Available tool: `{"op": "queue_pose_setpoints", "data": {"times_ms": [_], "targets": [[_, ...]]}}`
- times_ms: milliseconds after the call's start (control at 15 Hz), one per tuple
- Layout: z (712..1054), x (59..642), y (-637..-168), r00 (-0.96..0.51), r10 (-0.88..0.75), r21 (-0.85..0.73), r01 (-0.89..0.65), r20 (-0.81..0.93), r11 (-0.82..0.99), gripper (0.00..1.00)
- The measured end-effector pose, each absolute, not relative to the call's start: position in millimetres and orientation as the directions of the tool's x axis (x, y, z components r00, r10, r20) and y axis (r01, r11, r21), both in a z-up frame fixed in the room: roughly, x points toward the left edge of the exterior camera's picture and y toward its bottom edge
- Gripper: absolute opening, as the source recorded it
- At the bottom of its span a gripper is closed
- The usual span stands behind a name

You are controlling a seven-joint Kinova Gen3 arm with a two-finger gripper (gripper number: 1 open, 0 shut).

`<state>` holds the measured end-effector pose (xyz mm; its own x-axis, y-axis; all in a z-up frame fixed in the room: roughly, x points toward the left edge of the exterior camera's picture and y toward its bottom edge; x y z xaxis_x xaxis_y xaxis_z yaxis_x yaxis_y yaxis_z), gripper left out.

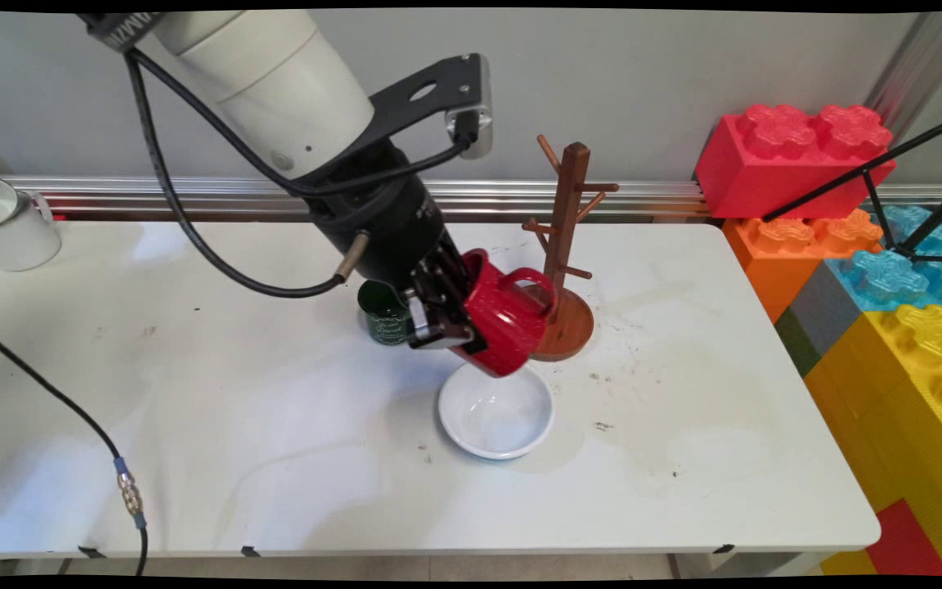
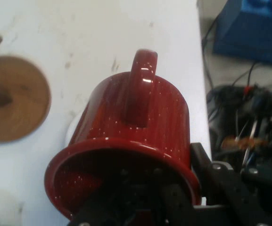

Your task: Place the picked object on the table

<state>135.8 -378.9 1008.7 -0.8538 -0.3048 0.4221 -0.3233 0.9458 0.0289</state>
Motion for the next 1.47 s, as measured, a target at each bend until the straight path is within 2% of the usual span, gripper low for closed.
{"op": "queue_pose_setpoints", "data": {"times_ms": [667,1467], "targets": [[995.6,163.6,-379.7,-0.919,-0.332,-0.051,-0.350,0.212,0.935,0.00],[934.9,178.2,-389.8,-0.897,-0.442,-0.129,-0.439,0.002,0.889,0.00]]}}
